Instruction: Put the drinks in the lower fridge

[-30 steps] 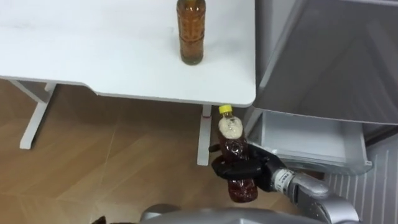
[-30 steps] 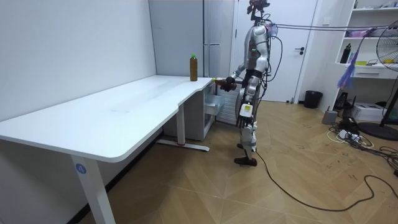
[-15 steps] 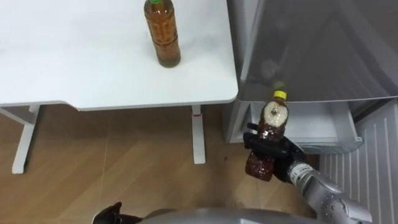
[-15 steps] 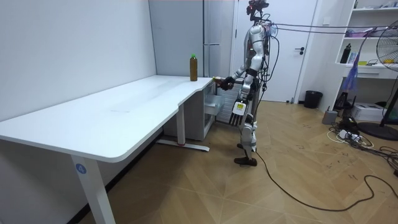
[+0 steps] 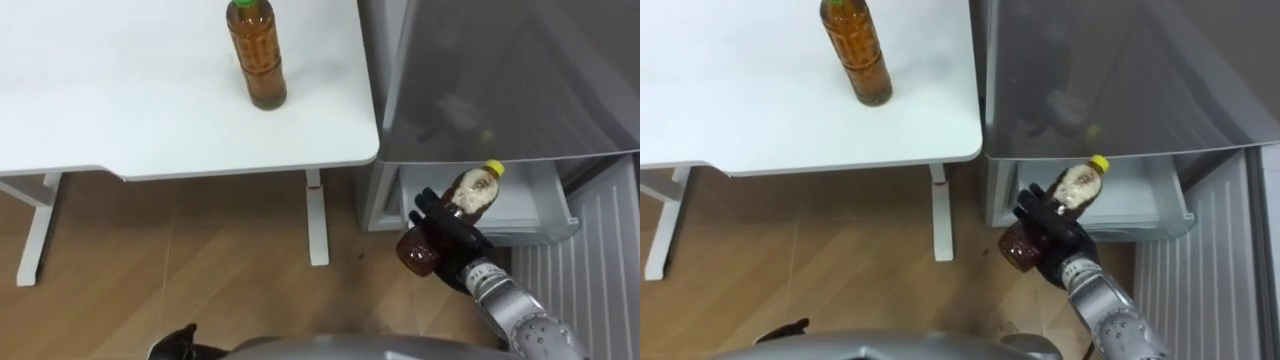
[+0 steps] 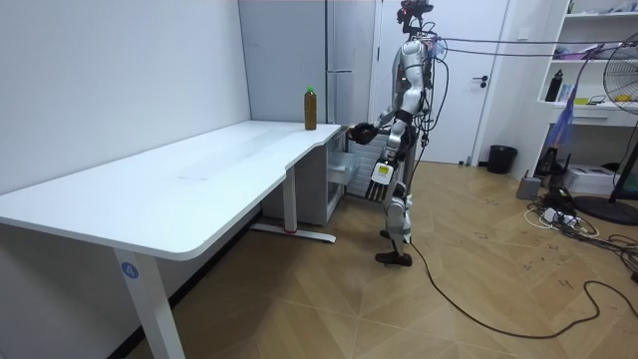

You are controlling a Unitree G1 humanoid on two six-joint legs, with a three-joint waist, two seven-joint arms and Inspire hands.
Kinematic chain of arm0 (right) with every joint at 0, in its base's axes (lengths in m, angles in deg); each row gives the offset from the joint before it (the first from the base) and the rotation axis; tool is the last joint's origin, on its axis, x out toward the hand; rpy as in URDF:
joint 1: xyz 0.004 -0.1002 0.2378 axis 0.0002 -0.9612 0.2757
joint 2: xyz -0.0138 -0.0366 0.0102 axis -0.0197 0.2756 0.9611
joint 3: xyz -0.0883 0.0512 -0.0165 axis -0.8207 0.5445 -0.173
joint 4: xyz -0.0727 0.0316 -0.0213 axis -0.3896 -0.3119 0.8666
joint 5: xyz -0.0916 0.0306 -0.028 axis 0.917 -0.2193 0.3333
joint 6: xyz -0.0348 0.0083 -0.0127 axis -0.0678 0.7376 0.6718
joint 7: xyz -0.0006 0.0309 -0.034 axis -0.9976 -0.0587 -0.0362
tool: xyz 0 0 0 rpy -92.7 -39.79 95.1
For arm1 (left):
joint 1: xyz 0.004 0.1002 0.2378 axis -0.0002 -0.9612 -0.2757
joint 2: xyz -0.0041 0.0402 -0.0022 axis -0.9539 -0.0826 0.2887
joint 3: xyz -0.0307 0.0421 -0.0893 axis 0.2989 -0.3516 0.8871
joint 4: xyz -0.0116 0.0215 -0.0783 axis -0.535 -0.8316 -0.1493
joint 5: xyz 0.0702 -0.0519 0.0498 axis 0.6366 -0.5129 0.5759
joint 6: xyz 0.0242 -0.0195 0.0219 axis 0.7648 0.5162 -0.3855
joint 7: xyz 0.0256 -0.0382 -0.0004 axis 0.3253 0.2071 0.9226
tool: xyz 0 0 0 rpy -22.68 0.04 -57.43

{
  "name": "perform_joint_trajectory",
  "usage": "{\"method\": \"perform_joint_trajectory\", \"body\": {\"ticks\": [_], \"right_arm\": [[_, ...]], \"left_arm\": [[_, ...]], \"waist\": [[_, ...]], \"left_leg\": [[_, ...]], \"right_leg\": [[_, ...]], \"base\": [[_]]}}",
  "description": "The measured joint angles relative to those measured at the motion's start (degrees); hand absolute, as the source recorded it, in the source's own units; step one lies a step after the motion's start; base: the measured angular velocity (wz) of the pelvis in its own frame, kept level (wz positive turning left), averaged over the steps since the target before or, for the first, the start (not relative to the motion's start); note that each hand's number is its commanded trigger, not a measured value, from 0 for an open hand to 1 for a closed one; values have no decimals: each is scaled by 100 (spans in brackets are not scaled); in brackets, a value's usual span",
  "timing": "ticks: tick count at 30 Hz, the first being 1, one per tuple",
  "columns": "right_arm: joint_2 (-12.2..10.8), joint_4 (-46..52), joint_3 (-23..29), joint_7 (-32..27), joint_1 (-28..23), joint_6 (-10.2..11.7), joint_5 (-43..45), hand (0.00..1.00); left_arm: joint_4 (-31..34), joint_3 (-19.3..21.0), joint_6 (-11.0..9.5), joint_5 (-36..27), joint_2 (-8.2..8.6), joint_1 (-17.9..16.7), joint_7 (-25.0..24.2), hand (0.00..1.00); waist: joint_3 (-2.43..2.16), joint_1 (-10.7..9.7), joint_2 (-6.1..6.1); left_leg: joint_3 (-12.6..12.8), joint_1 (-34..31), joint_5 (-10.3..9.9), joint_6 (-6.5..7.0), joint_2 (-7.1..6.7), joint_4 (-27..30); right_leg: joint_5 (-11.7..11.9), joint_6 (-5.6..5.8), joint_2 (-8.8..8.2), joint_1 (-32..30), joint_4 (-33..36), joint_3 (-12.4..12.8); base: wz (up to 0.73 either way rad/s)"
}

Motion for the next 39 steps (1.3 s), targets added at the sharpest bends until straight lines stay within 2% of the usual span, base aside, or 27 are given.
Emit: {"method": "perform_joint_trajectory", "body": {"ticks": [3,5,9,11,16,23,32,35,39], "right_arm": [[-11,-74,54,-118,-2,14,-259,100],[-11,-90,75,-192,-2,143,-591,100],[-12,-91,89,-268,-1,341,-1085,100],[-14,-92,127,-293,-1,468,-1198,100],[-22,-116,197,-372,51,682,-1391,100],[-51,-527,527,-366,527,744,-1985,100],[-50,-529,754,-367,650,805,-2229,100],[-48,-530,996,-370,644,811,-2284,100],[-41,-721,1325,-375,742,812,-2276,100]], "left_arm": [[17,1,-21,49,15,-66,11,0],[22,-1,-23,110,17,-112,21,0],[60,4,-41,300,17,-174,39,0],[62,5,-107,491,25,-180,40,0],[35,67,-200,505,51,-219,37,0],[-14,236,-220,669,47,-210,-135,0],[-4,283,-127,715,38,-247,-371,0],[-6,294,-116,716,39,-274,-448,0],[-2,283,-93,758,35,-298,-467,0]], "waist": [[-3,-19,24],[-3,-30,30],[27,-6,-31],[23,13,-25],[3,43,-9],[31,39,-48],[2,21,4],[-15,15,37],[8,-82,9]], "left_leg": [[-1,0,0,0,-1,9],[-1,1,1,0,-4,11],[1,-9,1,0,-15,9],[3,-32,2,-2,-16,28],[13,-14,3,-2,-15,27],[-57,53,3,-1,-37,34],[-121,59,3,-1,-54,91],[-167,61,3,-1,-63,134],[-278,-6,2,0,-97,195]], "right_leg": [[-1,0,-1,0,2,-1],[-4,1,-1,-1,1,12],[-41,0,-5,-12,-2,35],[-50,1,-5,-43,-13,36],[-62,2,-6,-26,-9,32],[-93,11,-28,79,-21,26],[-109,12,-30,139,-22,34],[-109,12,-37,181,-14,25],[-163,17,-64,204,-1,-35]], "base": [[0],[0],[0],[0],[0],[5],[4],[8],[21]]}}
